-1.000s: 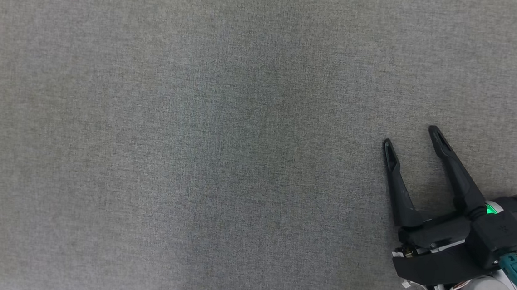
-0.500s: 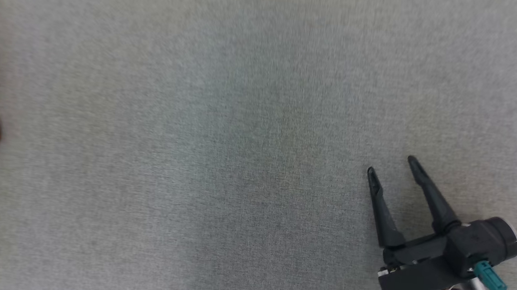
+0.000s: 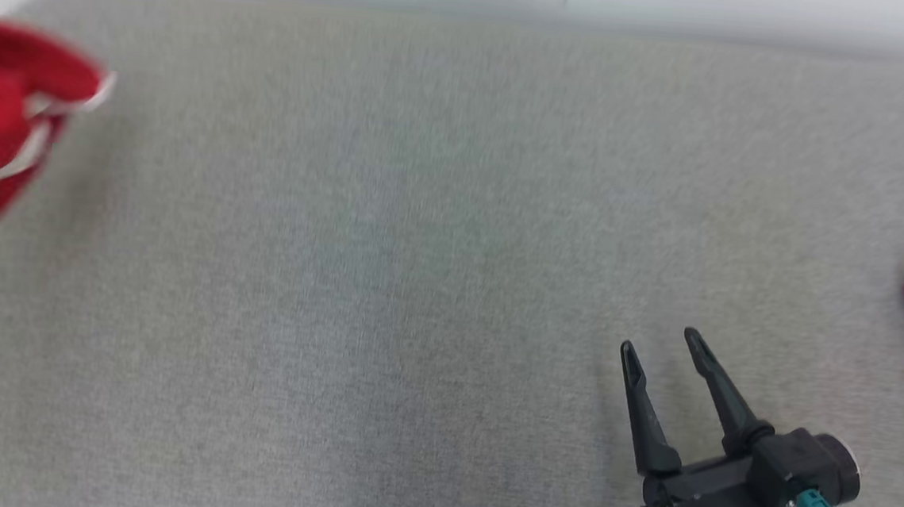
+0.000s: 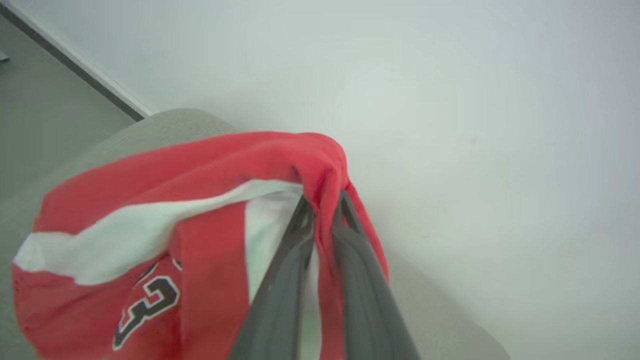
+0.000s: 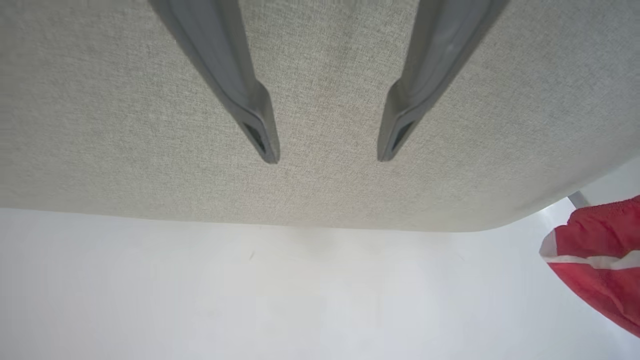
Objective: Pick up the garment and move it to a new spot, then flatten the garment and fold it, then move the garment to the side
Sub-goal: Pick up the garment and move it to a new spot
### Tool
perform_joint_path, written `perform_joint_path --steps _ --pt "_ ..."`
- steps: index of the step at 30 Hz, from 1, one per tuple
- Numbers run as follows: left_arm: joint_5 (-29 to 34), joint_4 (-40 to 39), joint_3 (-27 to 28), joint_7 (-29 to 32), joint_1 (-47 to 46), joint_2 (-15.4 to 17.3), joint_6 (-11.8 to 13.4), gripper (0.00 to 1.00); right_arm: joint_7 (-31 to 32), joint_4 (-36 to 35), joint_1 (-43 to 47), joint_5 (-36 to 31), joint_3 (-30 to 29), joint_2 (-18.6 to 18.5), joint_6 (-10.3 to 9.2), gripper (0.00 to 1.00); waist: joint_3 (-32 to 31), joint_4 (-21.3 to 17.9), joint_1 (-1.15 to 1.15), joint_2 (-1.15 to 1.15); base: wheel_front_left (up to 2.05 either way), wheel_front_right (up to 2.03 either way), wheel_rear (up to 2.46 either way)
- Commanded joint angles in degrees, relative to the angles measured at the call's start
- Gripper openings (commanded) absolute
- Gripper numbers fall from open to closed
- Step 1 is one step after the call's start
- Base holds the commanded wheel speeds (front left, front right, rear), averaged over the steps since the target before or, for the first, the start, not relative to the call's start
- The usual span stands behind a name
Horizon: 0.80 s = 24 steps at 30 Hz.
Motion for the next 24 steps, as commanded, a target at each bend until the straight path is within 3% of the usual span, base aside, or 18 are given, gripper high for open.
perform_joint_path --steps 1,12,17,24 --pt "0.4 -1.4 -0.5 0.5 -0.7 -0.7 0.4 0.00 -0.3 0.3 0.9 0.3 -0.2 0.4 -0.17 1.00 -5.2 -1.7 0.01 -0.01 0.00 0.00 0.00" --pt "-1.9 -17.1 -11.5 5.4 -4.7 -11.4 3.5 0.00 -1.5 1.5 3.1 0.8 -0.8 2.1 -0.17 1.00 -9.3 -8.4 0.01 -0.01 0.00 0.00 0.00" --pt "-3.9 -20.4 -15.8 5.1 -4.5 -17.3 3.3 0.00 -1.7 1.4 3.3 0.8 -0.9 2.5 -0.17 1.00 -8.6 -11.8 0.01 -0.01 0.00 0.00 0.00" --pt "-5.3 -20.2 -22.7 3.5 0.2 -20.8 2.0 0.00 -1.8 1.2 2.4 1.0 -0.6 2.8 -0.17 1.00 -6.7 -16.7 0.01 -0.01 0.00 0.00 0.00"
